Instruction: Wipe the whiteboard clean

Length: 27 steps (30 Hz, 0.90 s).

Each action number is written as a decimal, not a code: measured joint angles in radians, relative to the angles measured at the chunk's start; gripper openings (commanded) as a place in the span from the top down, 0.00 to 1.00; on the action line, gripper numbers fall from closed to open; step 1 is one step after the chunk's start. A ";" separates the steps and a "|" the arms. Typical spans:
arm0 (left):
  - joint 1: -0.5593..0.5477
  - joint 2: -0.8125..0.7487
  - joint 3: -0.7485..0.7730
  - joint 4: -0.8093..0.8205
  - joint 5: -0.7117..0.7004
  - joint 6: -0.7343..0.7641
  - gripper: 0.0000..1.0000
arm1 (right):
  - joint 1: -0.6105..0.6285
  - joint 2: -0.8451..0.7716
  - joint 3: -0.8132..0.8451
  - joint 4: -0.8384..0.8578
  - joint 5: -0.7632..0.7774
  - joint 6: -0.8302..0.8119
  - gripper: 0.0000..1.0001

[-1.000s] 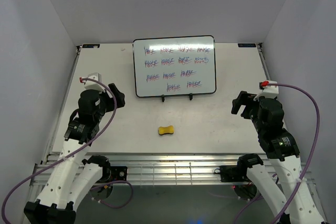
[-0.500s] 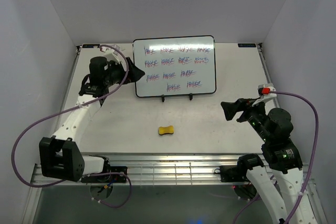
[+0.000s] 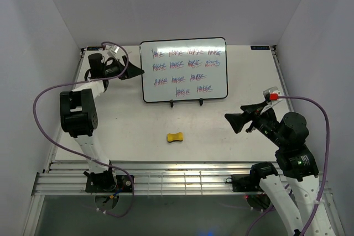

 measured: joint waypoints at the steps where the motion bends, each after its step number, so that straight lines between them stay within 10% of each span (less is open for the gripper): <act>1: 0.000 0.036 0.012 0.017 0.039 -0.003 0.02 | 0.000 0.004 0.005 -0.009 -0.003 -0.004 0.10; 13: -0.027 0.293 0.180 0.161 0.290 -0.097 0.04 | 0.000 0.008 0.066 -0.056 -0.016 -0.036 0.10; 27: -0.084 0.450 0.320 0.207 0.367 -0.168 0.32 | 0.000 0.015 0.122 -0.160 0.049 -0.079 0.07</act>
